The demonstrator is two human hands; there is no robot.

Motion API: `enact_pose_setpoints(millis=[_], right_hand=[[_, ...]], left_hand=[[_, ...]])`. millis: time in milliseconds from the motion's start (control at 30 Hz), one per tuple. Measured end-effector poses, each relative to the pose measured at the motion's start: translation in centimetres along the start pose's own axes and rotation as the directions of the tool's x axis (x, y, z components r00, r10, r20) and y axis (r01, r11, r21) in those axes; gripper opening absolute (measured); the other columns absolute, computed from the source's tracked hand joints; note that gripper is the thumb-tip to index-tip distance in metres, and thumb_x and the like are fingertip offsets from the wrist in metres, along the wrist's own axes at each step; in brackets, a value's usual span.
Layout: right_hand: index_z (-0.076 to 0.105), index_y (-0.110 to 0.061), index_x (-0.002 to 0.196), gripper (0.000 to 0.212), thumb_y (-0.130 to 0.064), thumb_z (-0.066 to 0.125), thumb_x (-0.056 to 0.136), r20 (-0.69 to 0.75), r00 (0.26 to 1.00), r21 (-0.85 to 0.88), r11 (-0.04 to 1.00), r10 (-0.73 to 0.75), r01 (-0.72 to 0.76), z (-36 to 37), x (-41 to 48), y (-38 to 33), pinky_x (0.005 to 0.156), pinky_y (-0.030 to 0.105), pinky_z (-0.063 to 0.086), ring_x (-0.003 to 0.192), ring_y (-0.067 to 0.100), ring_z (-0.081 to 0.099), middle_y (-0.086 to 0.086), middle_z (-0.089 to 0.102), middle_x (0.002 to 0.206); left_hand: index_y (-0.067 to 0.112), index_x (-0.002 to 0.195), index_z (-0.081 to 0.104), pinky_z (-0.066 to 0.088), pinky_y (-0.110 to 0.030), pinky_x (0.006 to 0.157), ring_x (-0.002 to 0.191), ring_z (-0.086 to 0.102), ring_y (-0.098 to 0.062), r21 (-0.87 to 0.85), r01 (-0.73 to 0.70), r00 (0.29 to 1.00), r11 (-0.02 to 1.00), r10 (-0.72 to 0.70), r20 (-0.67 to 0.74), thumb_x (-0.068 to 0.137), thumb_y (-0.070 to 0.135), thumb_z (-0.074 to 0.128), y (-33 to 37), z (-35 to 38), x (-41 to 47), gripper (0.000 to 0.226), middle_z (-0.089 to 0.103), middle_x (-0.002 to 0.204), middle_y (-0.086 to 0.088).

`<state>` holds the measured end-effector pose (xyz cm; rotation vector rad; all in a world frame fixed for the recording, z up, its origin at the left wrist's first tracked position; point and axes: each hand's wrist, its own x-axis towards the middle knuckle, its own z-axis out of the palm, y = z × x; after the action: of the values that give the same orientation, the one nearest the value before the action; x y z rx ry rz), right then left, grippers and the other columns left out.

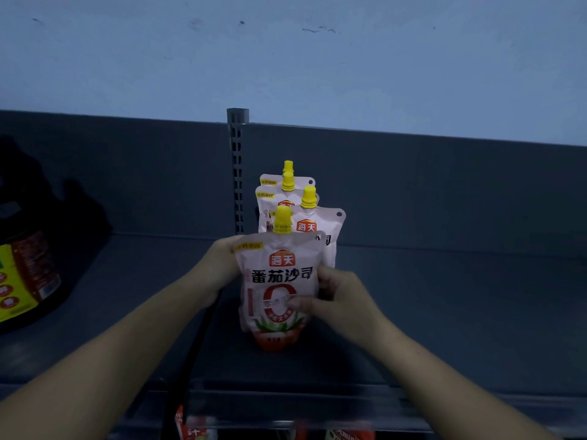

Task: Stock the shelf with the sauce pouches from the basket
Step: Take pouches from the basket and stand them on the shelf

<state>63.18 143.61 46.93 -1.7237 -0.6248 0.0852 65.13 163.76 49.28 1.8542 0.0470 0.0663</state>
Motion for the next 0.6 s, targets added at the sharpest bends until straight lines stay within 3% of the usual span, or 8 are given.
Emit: enact_pose_setpoints(millis=[100,233,333,433,500,567,600], right_hand=[[0.068,-0.01,0.087,0.028,0.01,0.07,0.069,-0.07,0.998,0.051,0.999,0.007,-0.003,-2.9,-1.0,0.7,0.072,0.023,0.056,0.082,0.012,0.071,-0.001,0.075,0.084],[0.067,-0.001,0.087,0.029,-0.003,0.073,0.059,-0.178,0.984,0.137,0.991,0.024,0.001,-7.8,-2.9,1.1,0.063,0.019,0.055,0.07,0.011,0.07,0.003,0.076,0.078],[0.068,-0.002,0.091,0.064,-0.033,0.091,0.039,-0.263,0.963,0.146,0.989,0.057,-0.018,-10.5,-3.4,1.4,0.061,0.02,0.056,0.073,0.014,0.072,0.006,0.076,0.081],[0.069,-0.007,0.093,0.083,-0.051,0.09,0.027,-0.352,0.933,0.123,0.992,0.069,-0.027,-11.5,-3.2,1.9,0.063,0.022,0.057,0.078,0.016,0.072,0.005,0.076,0.087],[0.069,-0.011,0.093,0.071,-0.047,0.09,0.036,-0.369,0.927,0.098,0.994,0.072,-0.038,-11.5,-2.9,2.0,0.064,0.022,0.058,0.079,0.014,0.072,0.0,0.076,0.086],[0.066,-0.014,0.094,0.034,-0.02,0.082,0.065,-0.364,0.926,0.102,0.993,0.098,-0.064,-11.3,-2.7,2.0,0.067,0.023,0.059,0.083,0.015,0.071,-0.005,0.076,0.082],[0.064,-0.016,0.096,0.027,-0.006,0.074,0.073,-0.383,0.917,0.094,0.992,0.112,-0.082,-11.0,-2.6,2.0,0.066,0.021,0.059,0.088,0.015,0.07,-0.006,0.075,0.083]], left_hand=[[0.009,0.104,0.066,0.049,-0.023,0.072,0.097,0.063,-0.02,-0.051,-0.026,0.999,0.998,0.028,0.042,0.079,-0.002,0.067,-0.2,0.4,0.5,0.028,0.068,0.104,-0.01],[0.013,0.101,0.066,0.048,-0.02,0.075,0.097,0.063,-0.014,-0.051,-0.045,0.997,0.998,0.048,0.056,0.076,0.0,0.07,-0.4,1.1,0.7,0.028,0.069,0.103,-0.005],[0.014,0.1,0.066,0.048,-0.017,0.071,0.094,0.063,-0.009,-0.076,-0.03,0.997,0.997,0.035,0.063,0.076,0.0,0.071,-0.2,1.6,0.6,0.029,0.069,0.103,-0.001],[0.014,0.105,0.064,0.05,-0.017,0.07,0.094,0.064,-0.008,-0.091,-0.02,0.996,0.996,0.028,0.087,0.076,-0.002,0.07,-0.2,2.3,0.5,0.034,0.069,0.102,0.001],[0.017,0.105,0.064,0.051,-0.018,0.072,0.095,0.064,-0.008,-0.076,-0.033,0.994,0.997,0.04,0.099,0.077,-0.003,0.069,-0.3,2.6,0.6,0.035,0.069,0.101,0.003],[0.019,0.102,0.064,0.051,-0.018,0.073,0.094,0.064,-0.008,-0.047,-0.059,0.994,0.997,0.063,0.091,0.077,-0.003,0.068,-0.3,2.9,0.4,0.034,0.069,0.099,0.005],[0.02,0.1,0.064,0.051,-0.019,0.075,0.096,0.064,-0.009,-0.035,-0.07,0.994,0.997,0.073,0.08,0.077,-0.003,0.069,-0.3,2.9,0.4,0.033,0.069,0.098,0.006]])
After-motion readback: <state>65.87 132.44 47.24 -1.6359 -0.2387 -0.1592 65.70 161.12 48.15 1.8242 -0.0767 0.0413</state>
